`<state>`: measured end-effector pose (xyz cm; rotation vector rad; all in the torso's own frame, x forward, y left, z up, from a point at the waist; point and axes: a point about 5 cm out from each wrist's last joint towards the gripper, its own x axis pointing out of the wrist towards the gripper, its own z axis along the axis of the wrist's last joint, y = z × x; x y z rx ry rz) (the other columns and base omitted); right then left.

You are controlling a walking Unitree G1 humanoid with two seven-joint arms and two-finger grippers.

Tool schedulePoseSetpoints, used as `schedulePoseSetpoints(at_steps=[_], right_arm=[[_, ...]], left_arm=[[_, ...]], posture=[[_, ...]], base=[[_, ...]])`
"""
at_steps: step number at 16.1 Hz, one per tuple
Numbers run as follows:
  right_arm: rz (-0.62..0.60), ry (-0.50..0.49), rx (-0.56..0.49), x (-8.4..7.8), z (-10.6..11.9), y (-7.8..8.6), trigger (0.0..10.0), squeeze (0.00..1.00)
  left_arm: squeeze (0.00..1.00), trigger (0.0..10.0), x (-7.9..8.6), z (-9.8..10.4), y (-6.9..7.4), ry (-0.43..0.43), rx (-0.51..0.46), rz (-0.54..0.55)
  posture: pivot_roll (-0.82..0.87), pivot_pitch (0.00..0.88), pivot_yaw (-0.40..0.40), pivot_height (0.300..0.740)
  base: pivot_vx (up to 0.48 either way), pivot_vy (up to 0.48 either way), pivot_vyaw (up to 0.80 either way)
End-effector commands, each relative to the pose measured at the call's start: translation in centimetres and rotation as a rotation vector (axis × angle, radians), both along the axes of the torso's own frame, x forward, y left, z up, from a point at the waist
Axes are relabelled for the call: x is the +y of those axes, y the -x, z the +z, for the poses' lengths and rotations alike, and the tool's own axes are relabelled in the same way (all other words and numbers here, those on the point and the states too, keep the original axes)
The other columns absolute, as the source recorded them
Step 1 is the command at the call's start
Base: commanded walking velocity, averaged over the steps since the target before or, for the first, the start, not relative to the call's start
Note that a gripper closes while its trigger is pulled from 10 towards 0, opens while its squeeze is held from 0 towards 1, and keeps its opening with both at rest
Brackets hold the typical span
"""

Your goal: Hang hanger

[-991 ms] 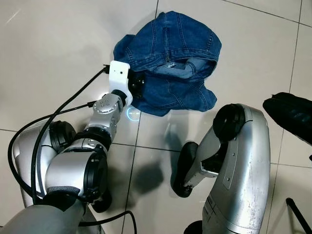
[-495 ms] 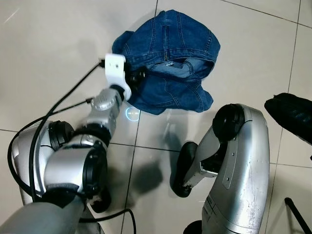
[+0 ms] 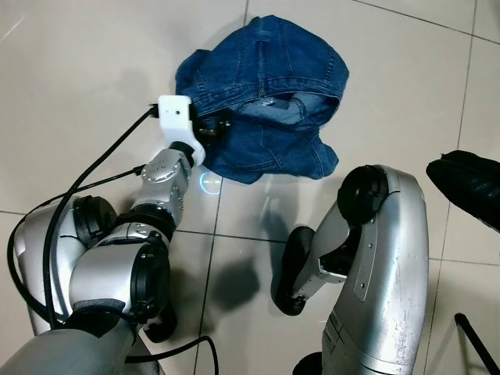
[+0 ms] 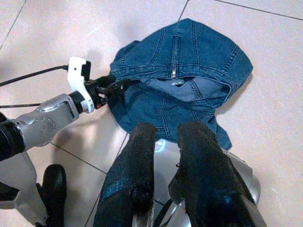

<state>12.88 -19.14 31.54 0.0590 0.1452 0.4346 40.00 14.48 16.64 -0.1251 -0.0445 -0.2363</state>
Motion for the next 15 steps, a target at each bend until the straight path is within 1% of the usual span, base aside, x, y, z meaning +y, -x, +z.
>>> schedulePoseSetpoints(at_steps=[1,4,7,8,10,14,15], right_arm=[[0.009,0.002,0.015,0.2,-0.3,0.4,10.0,0.00],[0.016,-0.003,0.022,0.2,-0.4,0.4,10.0,0.00],[0.012,-0.001,0.016,0.2,-0.3,0.4,10.0,0.00],[0.011,-0.001,0.018,0.2,-0.3,0.4,10.0,0.00],[0.015,0.001,0.015,0.2,-0.3,0.4,10.0,0.00],[-0.003,0.010,0.002,0.1,0.0,0.4,10.0,0.00],[-0.004,0.011,0.001,0.1,0.0,0.4,10.0,0.00]], left_arm=[[0.00,10.0,1.2,-2.3,0.6,-0.027,0.097,0.049],[0.00,10.0,2.1,-2.0,0.4,-0.052,0.128,0.151],[0.00,10.0,2.4,-2.0,0.3,-0.080,0.157,0.190],[0.00,10.0,2.4,-2.0,0.2,-0.082,0.163,0.194],[0.00,10.0,1.7,-1.5,-0.1,-0.095,0.160,0.177],[0.00,10.0,1.0,-1.4,-0.2,-0.084,0.169,0.155],[0.00,5.6,0.8,-1.4,-0.2,-0.078,0.166,0.146]], posture=[[-0.72,0.811,-0.165,0.300],[-0.72,0.811,-0.173,0.300],[-0.73,0.816,-0.184,0.300],[-0.73,0.816,-0.184,0.300],[-0.74,0.816,-0.187,0.300],[-0.77,0.812,-0.190,0.300],[-0.77,0.811,-0.190,0.300]], base=[[0.000,0.000,0.00],[0.000,0.000,0.00],[0.000,0.000,0.00],[0.000,0.000,0.00],[0.000,0.000,0.00],[0.000,0.000,0.00],[0.000,0.000,0.00]])
